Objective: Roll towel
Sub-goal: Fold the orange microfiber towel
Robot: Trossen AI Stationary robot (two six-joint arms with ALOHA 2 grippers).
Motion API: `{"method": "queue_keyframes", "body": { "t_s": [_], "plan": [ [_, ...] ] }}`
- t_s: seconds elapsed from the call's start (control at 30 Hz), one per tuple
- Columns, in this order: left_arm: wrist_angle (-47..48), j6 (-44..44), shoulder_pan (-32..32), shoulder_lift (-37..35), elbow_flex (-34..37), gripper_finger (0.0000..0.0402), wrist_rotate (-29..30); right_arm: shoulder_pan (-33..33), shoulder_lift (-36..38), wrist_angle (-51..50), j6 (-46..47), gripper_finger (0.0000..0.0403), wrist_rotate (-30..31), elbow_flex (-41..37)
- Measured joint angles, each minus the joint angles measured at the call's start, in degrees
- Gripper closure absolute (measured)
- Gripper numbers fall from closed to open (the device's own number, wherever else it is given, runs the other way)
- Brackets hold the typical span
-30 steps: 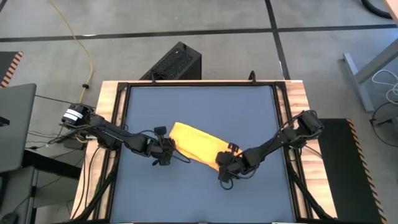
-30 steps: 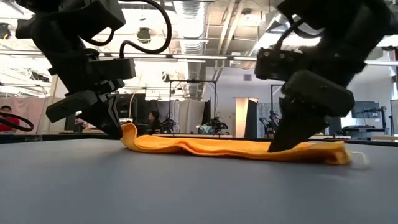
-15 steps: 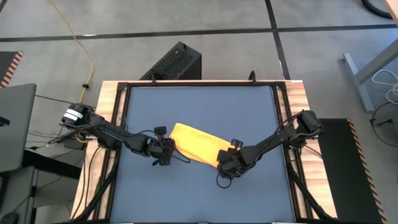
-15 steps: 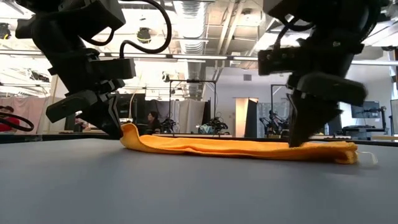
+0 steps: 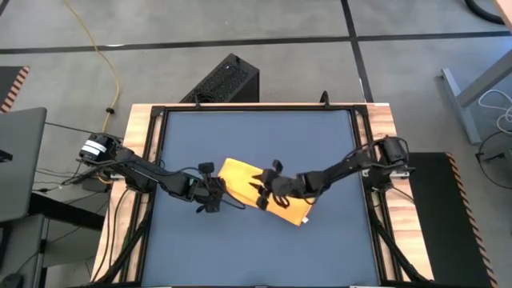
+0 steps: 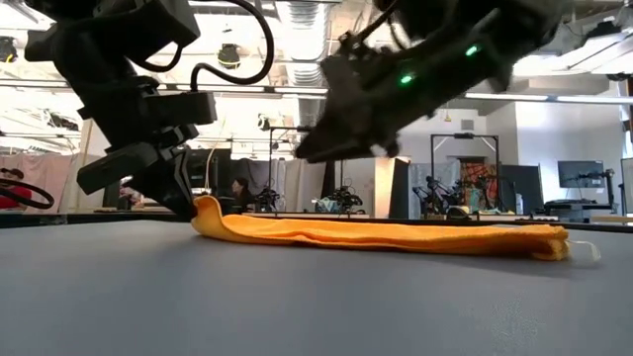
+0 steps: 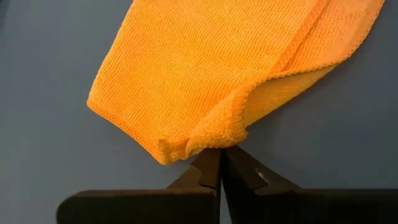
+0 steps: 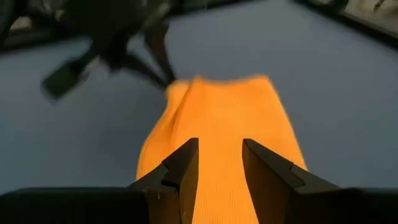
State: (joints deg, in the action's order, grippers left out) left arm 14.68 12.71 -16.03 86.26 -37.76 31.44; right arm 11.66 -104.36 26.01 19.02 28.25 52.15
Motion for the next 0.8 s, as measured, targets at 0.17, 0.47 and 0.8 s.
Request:
{"method": "queue_keyframes", "body": {
  "t_s": [0.17, 0.47, 0.8],
  "plan": [
    [-1.04, -0.02, 0.0, -0.02, -0.04, 0.0401, 0.71, -2.03, -9.56, 14.63, -1.58, 0.0253, -6.61, 2.05],
    [-0.89, 0.26, 0.0, -0.02, -0.04, 0.0401, 0.31, -2.37, -21.12, 23.68, -1.99, 0.0253, -5.69, 8.74],
    [0.06, 0.37, -0.02, -0.02, -0.04, 0.0401, -0.14, -2.06, -28.14, 14.37, -2.3, 0.0253, -9.1, 19.1]
  ]
}}
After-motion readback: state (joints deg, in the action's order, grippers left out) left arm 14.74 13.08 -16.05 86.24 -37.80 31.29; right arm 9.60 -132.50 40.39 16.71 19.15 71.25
